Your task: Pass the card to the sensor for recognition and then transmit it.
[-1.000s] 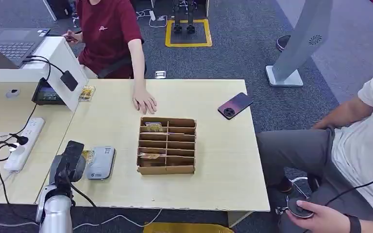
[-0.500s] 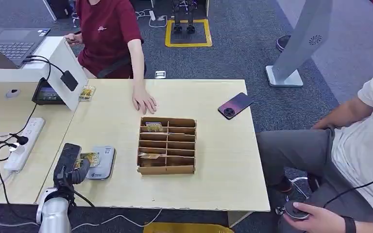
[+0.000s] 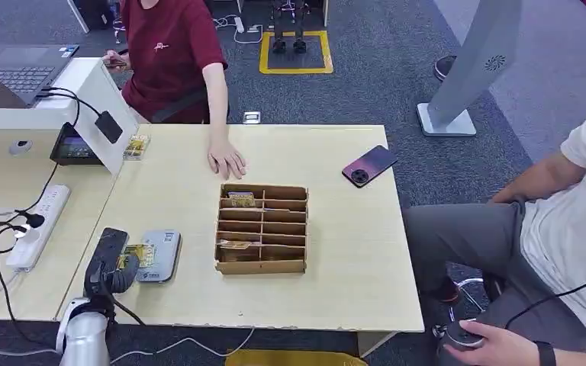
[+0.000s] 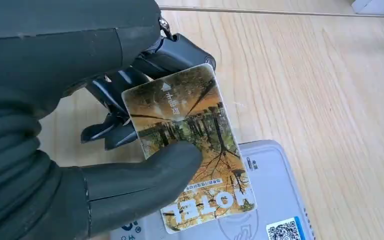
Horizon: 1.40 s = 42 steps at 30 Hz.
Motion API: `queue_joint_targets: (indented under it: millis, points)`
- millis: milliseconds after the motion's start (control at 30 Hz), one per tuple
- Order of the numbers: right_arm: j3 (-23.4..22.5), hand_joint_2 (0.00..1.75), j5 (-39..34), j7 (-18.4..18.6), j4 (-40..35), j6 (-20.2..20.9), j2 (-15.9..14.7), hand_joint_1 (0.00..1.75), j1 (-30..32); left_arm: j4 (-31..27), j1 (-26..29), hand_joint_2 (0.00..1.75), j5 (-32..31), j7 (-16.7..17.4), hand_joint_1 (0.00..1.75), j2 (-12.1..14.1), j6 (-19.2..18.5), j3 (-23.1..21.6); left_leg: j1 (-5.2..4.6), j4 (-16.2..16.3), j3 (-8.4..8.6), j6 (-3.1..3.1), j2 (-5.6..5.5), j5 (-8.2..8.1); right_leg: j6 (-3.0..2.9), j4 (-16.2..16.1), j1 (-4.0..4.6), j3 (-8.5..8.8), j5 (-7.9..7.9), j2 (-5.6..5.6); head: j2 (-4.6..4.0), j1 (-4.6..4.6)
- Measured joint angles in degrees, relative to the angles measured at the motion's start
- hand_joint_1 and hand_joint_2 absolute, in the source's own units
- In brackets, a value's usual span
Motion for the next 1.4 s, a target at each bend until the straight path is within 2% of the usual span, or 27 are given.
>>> queue_joint_targets:
  millis: [200, 567, 800, 1100, 1267, 1400]
  points:
    - [-0.2, 0.0, 0.46, -0.04, 0.0, 0.11, 0.09, 0.0, -0.03, 0.92, -0.01, 1.75, -2.99, 0.22, 1.75, 0.33, 0.96, 0.0, 0.0, 0.0, 0.0, 0.0, 0.0, 0.0, 0.0, 0.0, 0.0, 0.0, 0.0, 0.0, 0.0, 0.02]
    - [-0.22, 0.0, 0.5, -0.04, 0.0, 0.09, 0.11, 0.0, -0.04, 1.35, -0.02, 1.75, -3.52, 0.68, 1.75, 0.61, 1.25, -0.02, 0.0, 0.0, 0.02, 0.0, 0.0, 0.0, 0.0, 0.0, 0.0, 0.02, 0.0, -0.01, 0.0, 0.02]
    - [-0.24, 0.0, 0.68, -0.04, -0.02, 0.06, 0.13, 0.0, -0.05, 1.38, -0.06, 1.75, -6.51, 0.88, 1.75, 0.59, 2.16, -0.07, 0.0, 0.0, 0.05, -0.03, 0.0, 0.02, 0.0, 0.0, 0.0, 0.04, 0.0, -0.01, 0.0, 0.0]
    - [-0.96, 0.0, 1.49, -0.04, -0.33, 0.13, 0.48, 0.0, -0.11, 2.4, -0.22, 1.75, -14.19, 0.87, 1.75, 0.57, 4.05, -0.33, 0.0, 0.0, 0.12, -0.04, 0.0, 0.02, 0.0, 0.01, 0.0, 0.12, 0.0, -0.01, 0.0, 0.0]
    - [-1.42, 0.0, 1.51, 0.2, -0.42, 0.11, 0.7, 0.0, -0.1, 2.84, -0.14, 1.75, -23.07, 1.97, 1.75, 0.59, 6.6, -3.08, -0.01, -0.01, 0.16, -0.04, -0.04, 0.03, 0.0, 0.01, -0.01, 0.2, 0.0, -0.05, -0.02, 0.02]
    - [-1.73, 0.0, 1.79, 0.2, -0.61, 0.13, 0.92, 0.0, -0.11, 3.74, -0.13, 1.75, -25.96, 1.97, 1.75, 0.59, 7.17, -4.57, -0.01, -0.01, 0.19, -0.05, -0.08, 0.04, 0.0, 0.01, -0.02, 0.25, 0.0, -0.09, 0.0, 0.0]
